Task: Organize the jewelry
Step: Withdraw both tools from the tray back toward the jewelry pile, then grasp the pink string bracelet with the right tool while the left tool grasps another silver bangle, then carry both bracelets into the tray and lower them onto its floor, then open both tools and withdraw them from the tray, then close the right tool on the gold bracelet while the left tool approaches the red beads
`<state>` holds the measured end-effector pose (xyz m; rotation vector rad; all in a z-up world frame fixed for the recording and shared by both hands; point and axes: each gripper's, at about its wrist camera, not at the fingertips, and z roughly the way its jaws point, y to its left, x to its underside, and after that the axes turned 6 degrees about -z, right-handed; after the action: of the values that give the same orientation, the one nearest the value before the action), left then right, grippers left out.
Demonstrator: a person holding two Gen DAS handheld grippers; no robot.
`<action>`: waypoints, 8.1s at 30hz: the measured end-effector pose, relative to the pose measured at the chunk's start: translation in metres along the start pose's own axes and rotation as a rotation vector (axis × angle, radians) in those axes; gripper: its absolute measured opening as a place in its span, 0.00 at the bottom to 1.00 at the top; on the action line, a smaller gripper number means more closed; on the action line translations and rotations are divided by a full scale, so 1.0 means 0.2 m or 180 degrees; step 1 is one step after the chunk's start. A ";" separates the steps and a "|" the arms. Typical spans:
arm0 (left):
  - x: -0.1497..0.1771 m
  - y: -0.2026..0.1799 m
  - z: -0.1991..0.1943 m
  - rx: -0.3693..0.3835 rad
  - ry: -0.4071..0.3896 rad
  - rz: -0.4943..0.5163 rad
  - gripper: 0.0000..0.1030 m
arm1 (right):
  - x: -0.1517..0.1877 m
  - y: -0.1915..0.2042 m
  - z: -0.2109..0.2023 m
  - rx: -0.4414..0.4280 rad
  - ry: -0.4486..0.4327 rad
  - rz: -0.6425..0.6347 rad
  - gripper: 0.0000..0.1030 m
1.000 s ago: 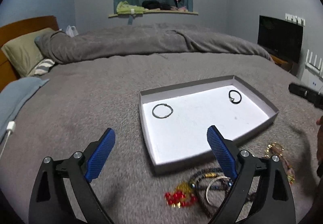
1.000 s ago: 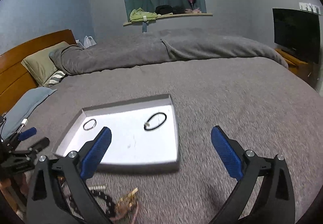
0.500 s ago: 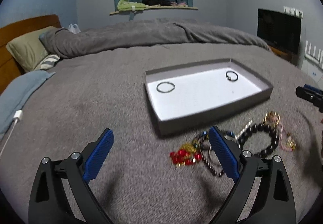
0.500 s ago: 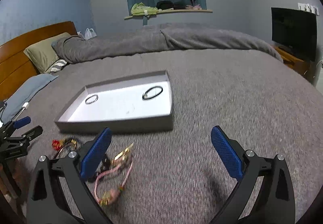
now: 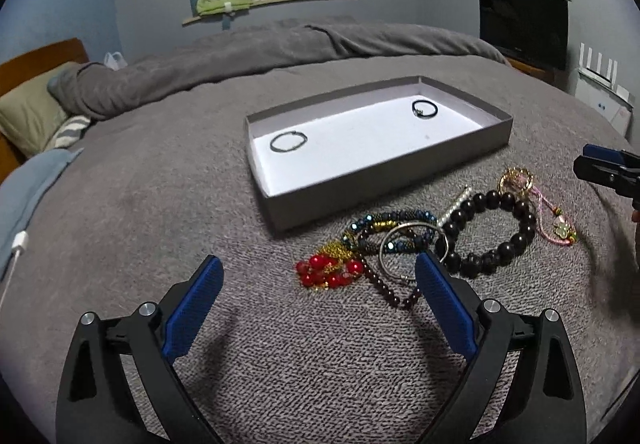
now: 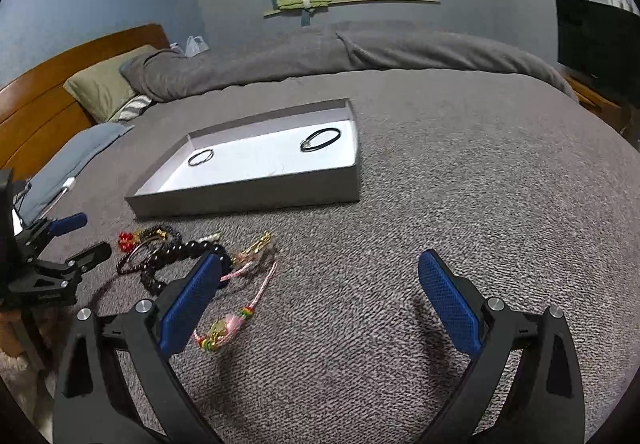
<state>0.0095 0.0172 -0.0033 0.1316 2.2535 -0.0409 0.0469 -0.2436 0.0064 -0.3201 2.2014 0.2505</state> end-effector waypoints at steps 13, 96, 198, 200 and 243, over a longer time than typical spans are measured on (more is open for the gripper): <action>-0.04 -0.12 0.04 0.0524 0.0107 0.0059 0.91 | 0.01 0.08 0.04 -0.0090 0.0157 -0.0286 0.95; -0.08 -0.03 0.02 0.0483 -0.0016 0.0012 0.46 | -0.16 0.06 -0.17 0.0013 -0.0356 -0.0073 0.06; -0.43 0.12 0.29 0.0094 -0.0068 -0.0391 0.78 | -0.43 -0.04 0.36 0.0068 -0.0126 0.0227 0.87; -0.42 0.13 0.24 0.0098 -0.0107 -0.0436 0.79 | -0.42 -0.05 0.31 0.0061 -0.0161 0.0272 0.88; 0.00 0.12 0.07 0.0075 0.0245 -0.0226 0.80 | -0.07 0.11 0.13 -0.0163 0.0148 -0.0106 0.92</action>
<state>0.0235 0.0403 -0.0118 0.0667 2.3347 -0.1021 0.0672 -0.2138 0.0039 -0.3941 2.2363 0.2842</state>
